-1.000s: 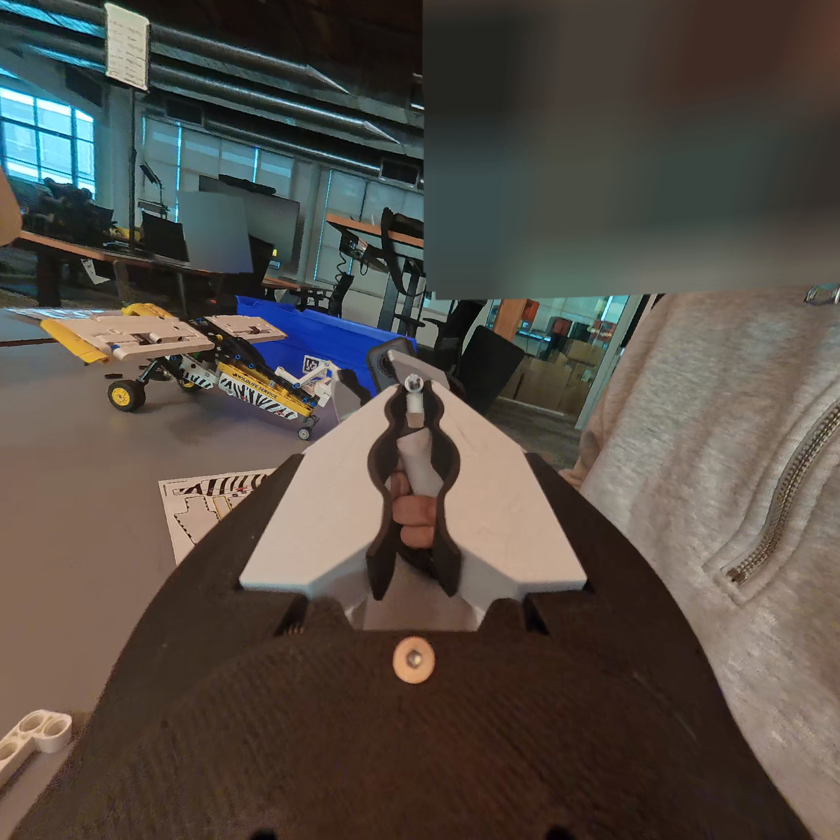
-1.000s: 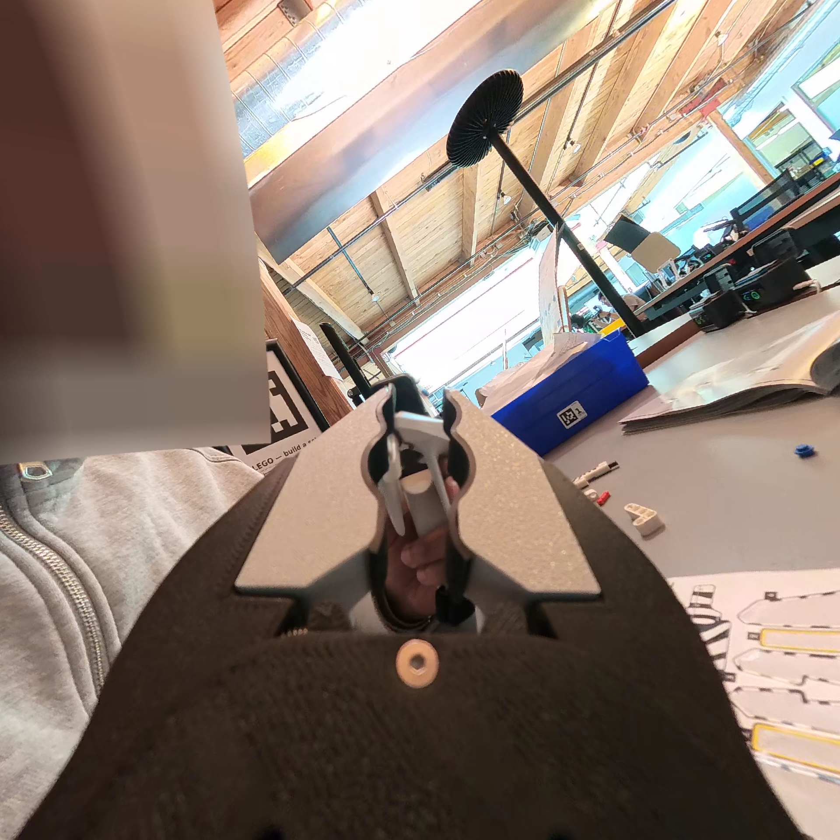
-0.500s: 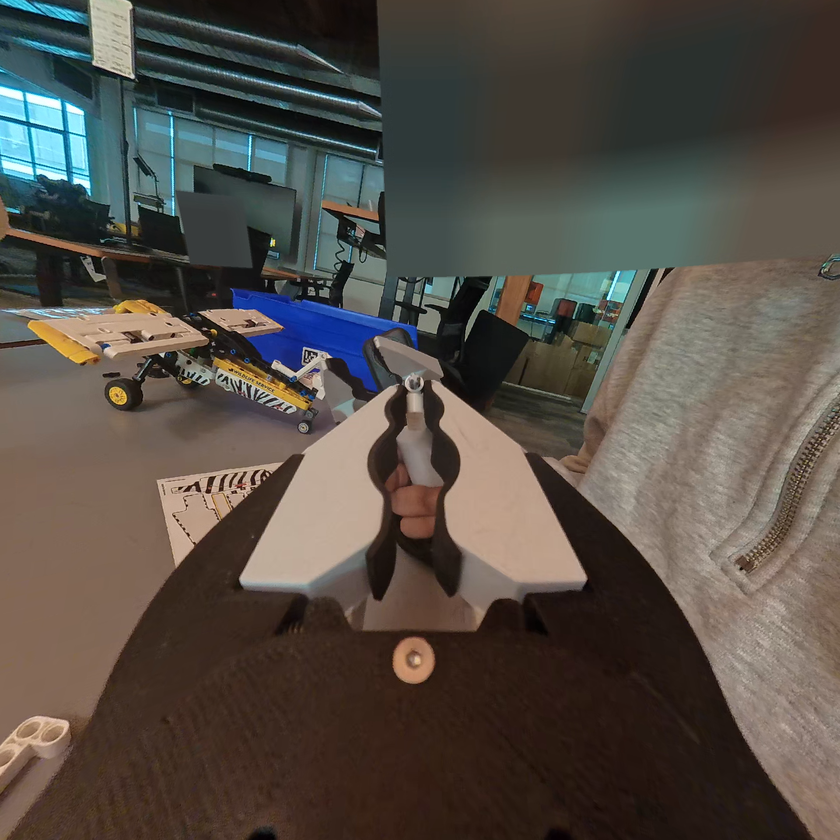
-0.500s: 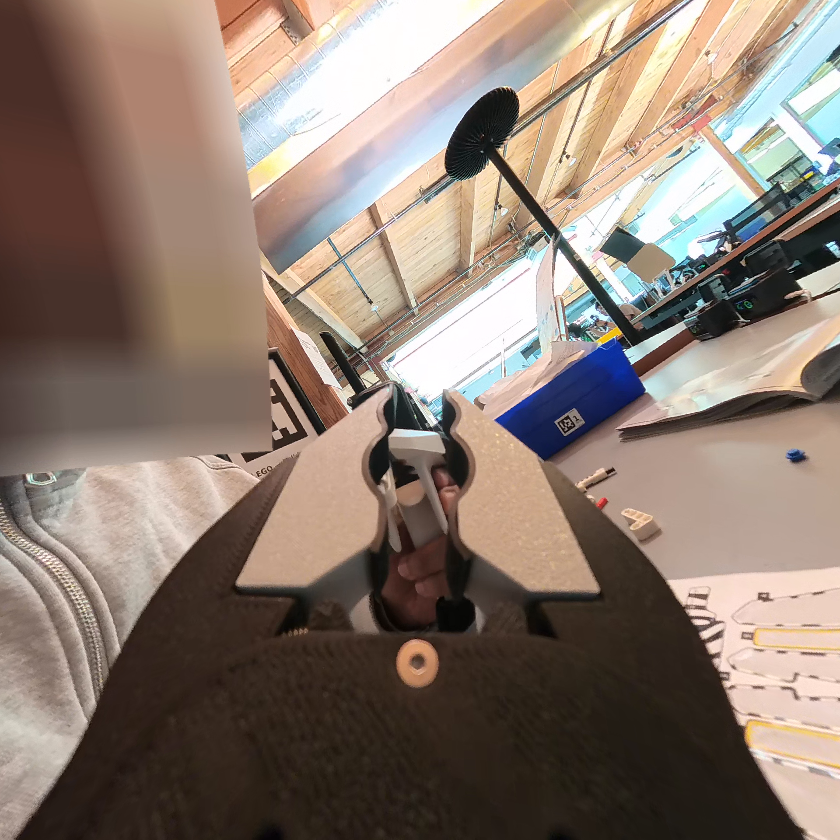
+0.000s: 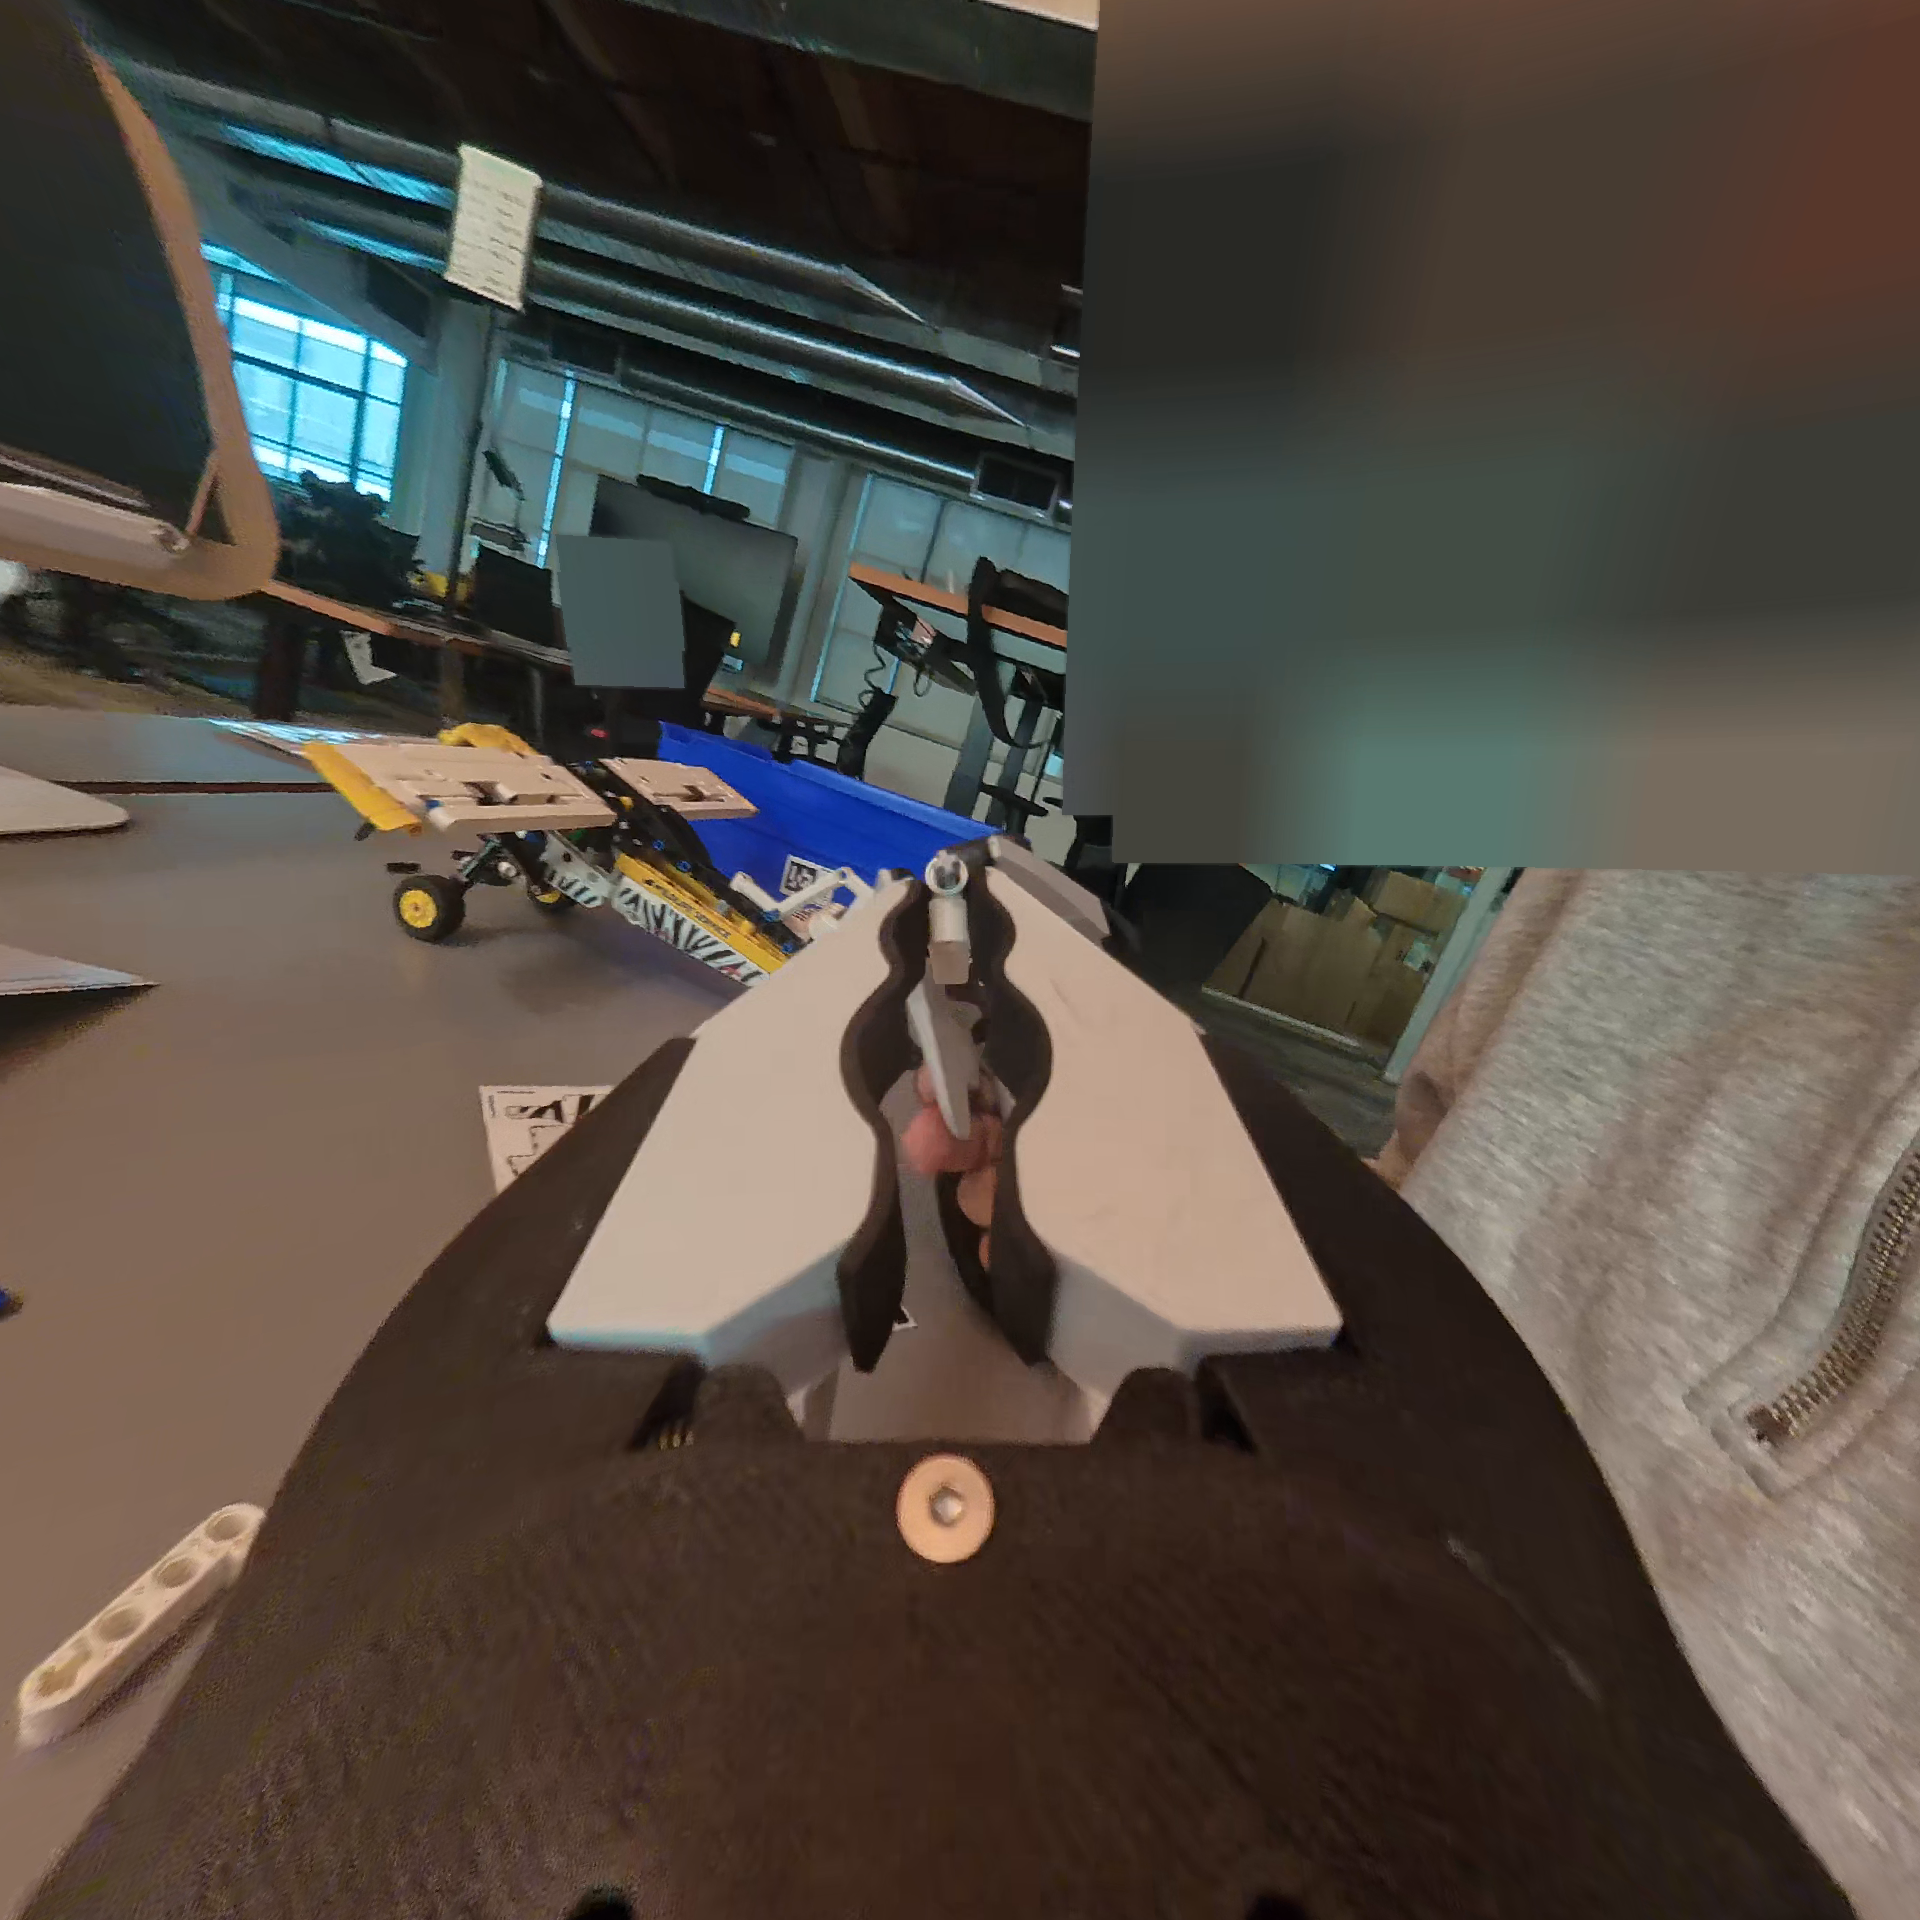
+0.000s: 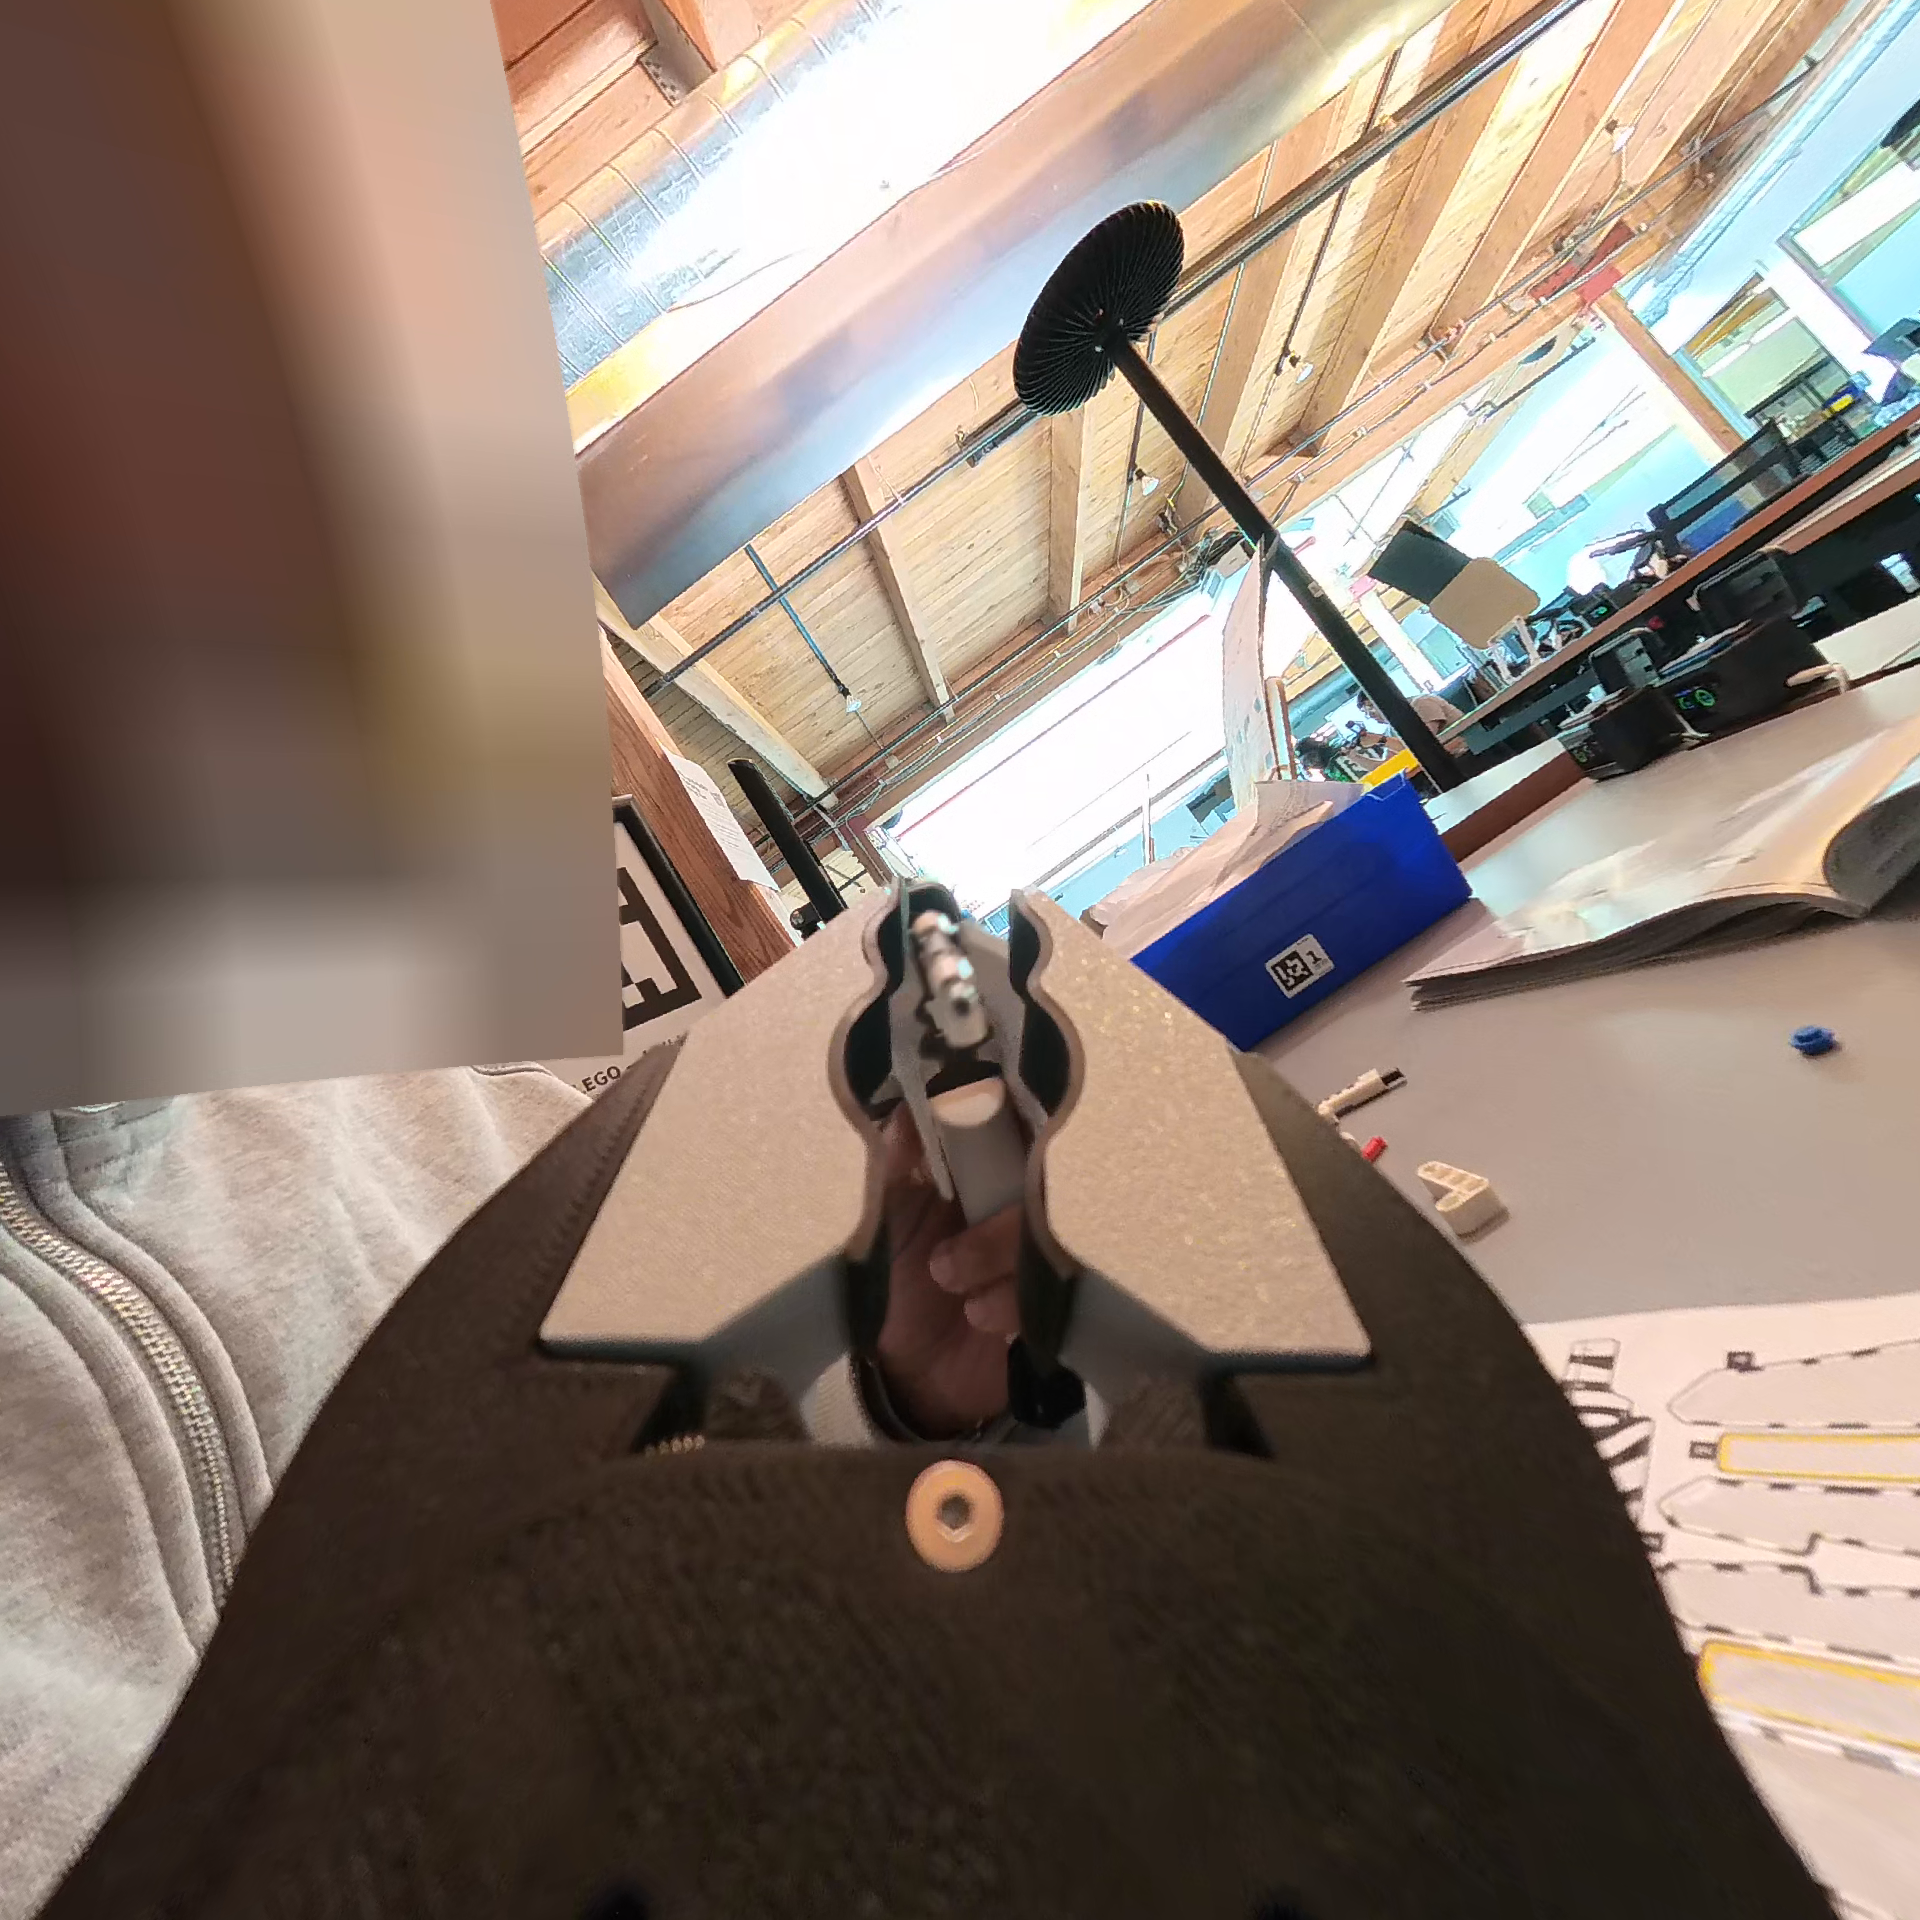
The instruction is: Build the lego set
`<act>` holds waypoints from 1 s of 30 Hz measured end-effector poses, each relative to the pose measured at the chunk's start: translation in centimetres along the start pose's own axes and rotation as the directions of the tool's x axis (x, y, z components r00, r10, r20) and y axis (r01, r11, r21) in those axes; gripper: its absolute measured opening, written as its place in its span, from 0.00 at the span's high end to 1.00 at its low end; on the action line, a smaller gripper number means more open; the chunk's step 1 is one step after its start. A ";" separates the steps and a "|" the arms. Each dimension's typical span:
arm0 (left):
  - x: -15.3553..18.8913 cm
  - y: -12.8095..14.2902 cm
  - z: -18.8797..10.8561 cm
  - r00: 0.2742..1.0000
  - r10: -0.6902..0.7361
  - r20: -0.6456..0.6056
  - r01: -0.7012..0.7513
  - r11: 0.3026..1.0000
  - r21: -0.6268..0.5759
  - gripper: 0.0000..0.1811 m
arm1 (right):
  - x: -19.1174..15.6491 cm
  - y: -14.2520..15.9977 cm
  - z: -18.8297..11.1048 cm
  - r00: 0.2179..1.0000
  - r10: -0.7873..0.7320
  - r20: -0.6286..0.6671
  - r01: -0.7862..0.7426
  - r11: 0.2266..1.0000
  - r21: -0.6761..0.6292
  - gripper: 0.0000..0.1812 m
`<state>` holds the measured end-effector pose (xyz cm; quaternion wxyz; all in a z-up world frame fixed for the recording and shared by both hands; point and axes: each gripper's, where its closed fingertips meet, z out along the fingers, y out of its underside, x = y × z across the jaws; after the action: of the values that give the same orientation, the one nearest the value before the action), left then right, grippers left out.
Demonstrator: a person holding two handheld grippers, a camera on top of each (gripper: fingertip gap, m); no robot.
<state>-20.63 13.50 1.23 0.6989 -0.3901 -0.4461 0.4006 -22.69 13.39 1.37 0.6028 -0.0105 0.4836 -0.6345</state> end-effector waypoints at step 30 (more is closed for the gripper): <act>-1.0 -1.2 -0.7 0.993 -0.120 -0.014 0.121 0.989 0.081 0.97 | 0.7 0.6 0.2 0.999 0.039 -0.020 -0.040 0.998 -0.038 0.96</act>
<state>-20.01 12.01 1.75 0.7392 -0.3355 -0.4488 0.3735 -22.25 12.85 0.71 0.6103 -0.0063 0.5018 -0.6130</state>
